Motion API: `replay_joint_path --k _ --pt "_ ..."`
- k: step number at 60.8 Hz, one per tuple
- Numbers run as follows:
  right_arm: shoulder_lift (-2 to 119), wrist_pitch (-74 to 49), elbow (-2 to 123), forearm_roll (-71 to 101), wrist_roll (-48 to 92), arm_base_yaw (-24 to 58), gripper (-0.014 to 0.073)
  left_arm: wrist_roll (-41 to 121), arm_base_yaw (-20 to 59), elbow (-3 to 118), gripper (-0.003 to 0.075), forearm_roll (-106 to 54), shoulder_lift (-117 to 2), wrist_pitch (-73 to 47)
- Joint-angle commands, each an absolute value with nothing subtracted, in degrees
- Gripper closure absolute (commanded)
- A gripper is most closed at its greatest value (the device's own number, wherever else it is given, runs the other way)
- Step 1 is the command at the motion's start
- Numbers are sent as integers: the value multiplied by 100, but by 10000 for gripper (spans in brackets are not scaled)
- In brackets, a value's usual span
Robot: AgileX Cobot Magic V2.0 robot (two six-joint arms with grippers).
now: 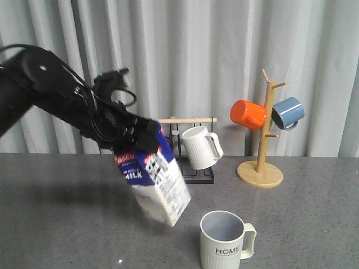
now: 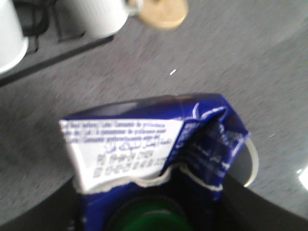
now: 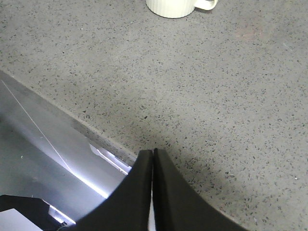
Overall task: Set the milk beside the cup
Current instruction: 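Lift the milk carton with the left gripper and carry it beside the HOME mug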
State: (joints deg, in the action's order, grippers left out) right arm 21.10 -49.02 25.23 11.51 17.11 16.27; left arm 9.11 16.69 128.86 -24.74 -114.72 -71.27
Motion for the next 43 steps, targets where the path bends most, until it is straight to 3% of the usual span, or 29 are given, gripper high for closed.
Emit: replay_joint_path --k 1,43 --pt "2155 -4529 2674 1197 1715 1614 599 737 1801 13073 658 -2204 -11228 -7046" --pt "2155 -4529 2674 1202 1721 1614 599 697 2469 13073 650 -2048 -11792 -7154"
